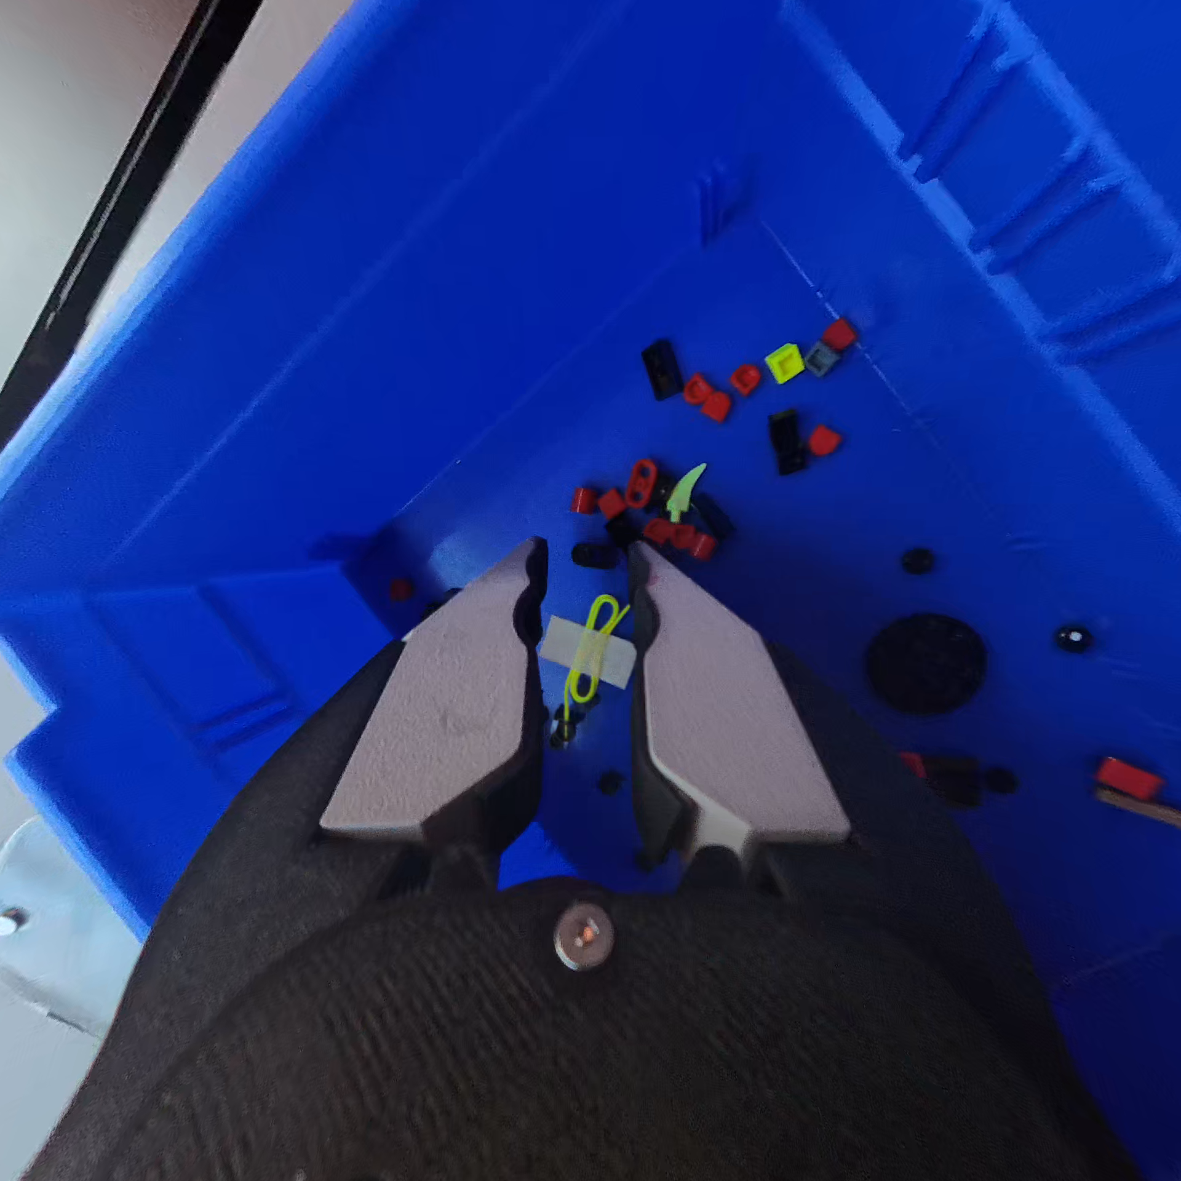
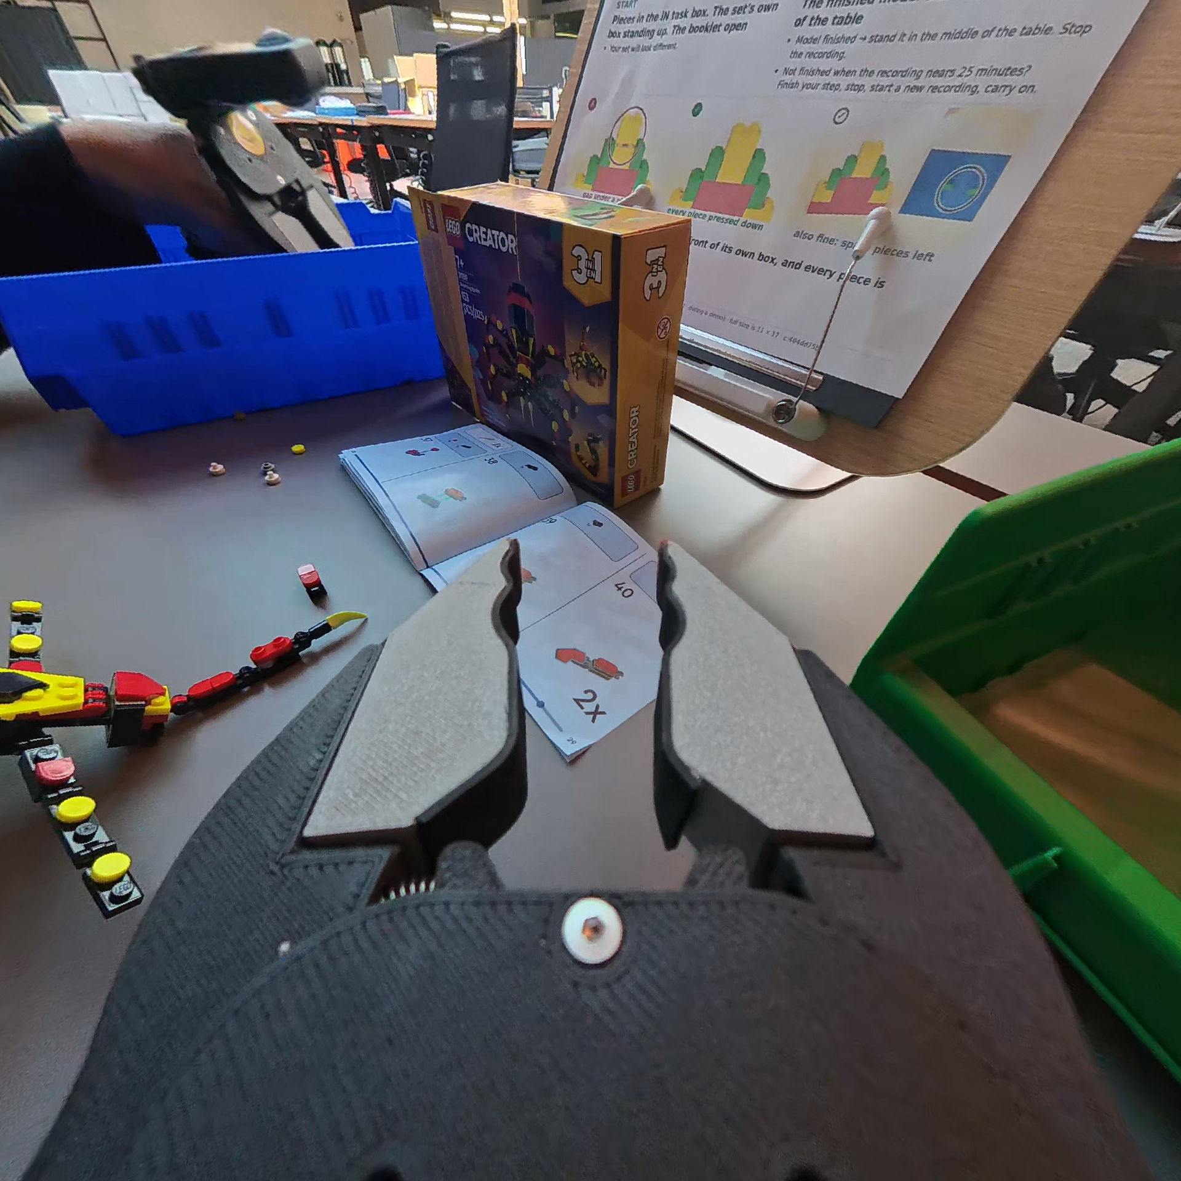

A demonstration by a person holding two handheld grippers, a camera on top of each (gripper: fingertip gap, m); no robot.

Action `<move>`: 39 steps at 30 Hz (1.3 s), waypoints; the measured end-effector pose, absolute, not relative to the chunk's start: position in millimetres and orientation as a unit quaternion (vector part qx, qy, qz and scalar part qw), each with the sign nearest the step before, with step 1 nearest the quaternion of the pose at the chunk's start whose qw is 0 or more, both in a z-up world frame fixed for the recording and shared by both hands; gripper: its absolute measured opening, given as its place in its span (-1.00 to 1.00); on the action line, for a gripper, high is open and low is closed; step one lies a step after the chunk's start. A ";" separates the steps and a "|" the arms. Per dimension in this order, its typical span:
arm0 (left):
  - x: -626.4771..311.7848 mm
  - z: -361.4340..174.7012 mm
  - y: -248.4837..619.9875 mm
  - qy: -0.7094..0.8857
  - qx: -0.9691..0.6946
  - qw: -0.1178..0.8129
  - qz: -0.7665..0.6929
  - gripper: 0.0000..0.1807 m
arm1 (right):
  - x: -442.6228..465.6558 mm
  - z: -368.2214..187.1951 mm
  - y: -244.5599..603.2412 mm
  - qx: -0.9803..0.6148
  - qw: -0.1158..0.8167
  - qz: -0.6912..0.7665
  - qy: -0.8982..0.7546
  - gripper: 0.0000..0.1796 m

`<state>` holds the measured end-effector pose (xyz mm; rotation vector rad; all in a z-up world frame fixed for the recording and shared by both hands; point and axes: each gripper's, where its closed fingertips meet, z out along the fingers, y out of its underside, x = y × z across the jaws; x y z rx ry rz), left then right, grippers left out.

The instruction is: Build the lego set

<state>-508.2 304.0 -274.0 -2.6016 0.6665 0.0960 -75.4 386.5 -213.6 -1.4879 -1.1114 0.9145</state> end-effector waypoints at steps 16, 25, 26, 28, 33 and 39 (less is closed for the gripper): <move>-517.1 -289.4 302.5 0.266 -0.954 0.132 0.026 -0.85 | -71.3 -207.5 387.0 -0.613 0.511 0.408 -0.445 -0.59; -522.6 -275.6 304.3 0.263 -0.951 0.154 0.053 -0.85 | -71.4 -207.1 386.4 -0.612 0.511 0.408 -0.445 -0.60; -524.8 -265.6 305.5 0.263 -0.947 0.170 0.067 -0.85 | -71.6 -207.2 385.9 -0.612 0.511 0.408 -0.446 -0.60; -521.0 -237.9 306.8 0.275 -0.932 0.224 0.079 -0.85 | -72.2 -206.9 384.6 -0.610 0.511 0.408 -0.448 -0.61; -423.1 -139.7 272.6 0.324 -0.813 0.453 -0.168 -0.86 | -77.9 -206.8 375.3 -0.601 0.498 0.419 -0.464 -0.61; -358.2 -50.1 193.8 0.354 -0.569 0.555 -0.493 -0.87 | -98.7 -202.5 341.3 -0.573 0.455 0.456 -0.508 -0.62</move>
